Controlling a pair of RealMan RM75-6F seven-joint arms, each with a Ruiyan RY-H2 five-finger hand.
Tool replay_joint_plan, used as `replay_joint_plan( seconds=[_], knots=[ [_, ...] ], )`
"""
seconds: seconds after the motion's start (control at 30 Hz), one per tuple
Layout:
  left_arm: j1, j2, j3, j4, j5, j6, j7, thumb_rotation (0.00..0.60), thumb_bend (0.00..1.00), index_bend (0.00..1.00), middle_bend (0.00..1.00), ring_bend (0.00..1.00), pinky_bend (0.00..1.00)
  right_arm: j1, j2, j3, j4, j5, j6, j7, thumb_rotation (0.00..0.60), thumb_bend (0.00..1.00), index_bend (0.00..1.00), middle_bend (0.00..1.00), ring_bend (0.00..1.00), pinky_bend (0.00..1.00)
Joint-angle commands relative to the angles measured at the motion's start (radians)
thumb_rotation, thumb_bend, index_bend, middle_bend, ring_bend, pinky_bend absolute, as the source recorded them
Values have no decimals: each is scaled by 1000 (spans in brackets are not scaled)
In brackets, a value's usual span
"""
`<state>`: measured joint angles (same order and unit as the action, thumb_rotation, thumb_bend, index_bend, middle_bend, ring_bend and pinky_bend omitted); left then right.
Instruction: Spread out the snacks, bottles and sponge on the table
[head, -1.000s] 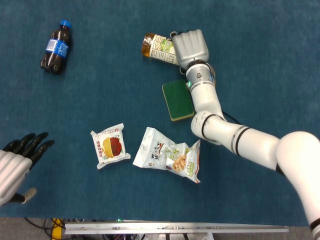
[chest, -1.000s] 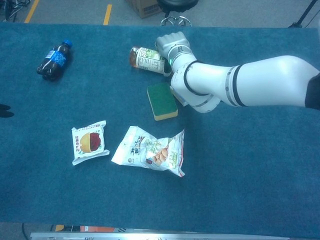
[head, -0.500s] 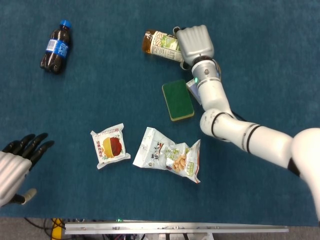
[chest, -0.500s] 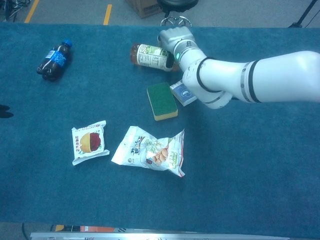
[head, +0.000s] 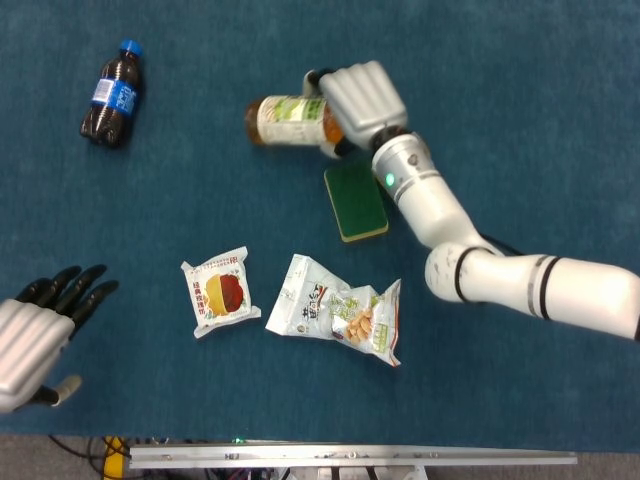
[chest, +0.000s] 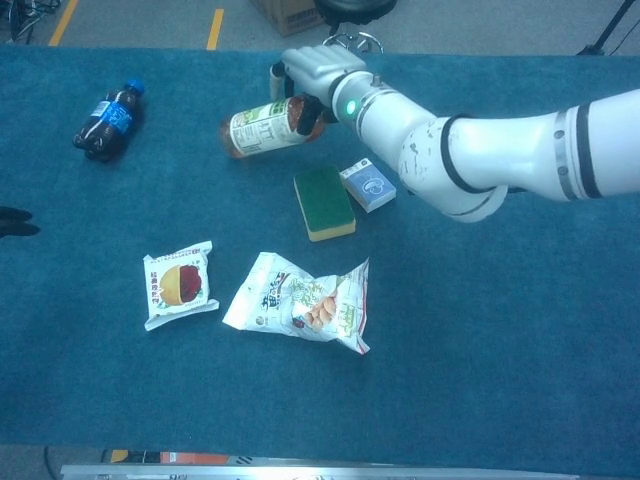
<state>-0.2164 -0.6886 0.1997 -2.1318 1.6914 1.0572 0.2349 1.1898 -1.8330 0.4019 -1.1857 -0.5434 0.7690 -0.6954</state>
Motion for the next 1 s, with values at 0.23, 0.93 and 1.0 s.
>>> replay_joint_plan(
  seconds=[0.23, 0.93, 1.0],
  knots=[
    [15, 8, 7, -8, 6, 19, 6, 600, 241, 0, 0, 0, 149, 42, -32, -14, -95, -71, 28, 69, 600, 351, 550, 548, 580, 783],
    [48, 24, 24, 15, 51, 66, -36, 600, 241, 0, 0, 0, 149, 144, -118, -82, -57, 38, 64, -91, 600, 350, 428, 464, 444, 669],
    [47, 22, 21, 17, 54, 68, -39, 600, 241, 0, 0, 0, 149, 146, -100, -85, -76, 57, 63, -102, 600, 357, 286, 416, 403, 612]
  ],
)
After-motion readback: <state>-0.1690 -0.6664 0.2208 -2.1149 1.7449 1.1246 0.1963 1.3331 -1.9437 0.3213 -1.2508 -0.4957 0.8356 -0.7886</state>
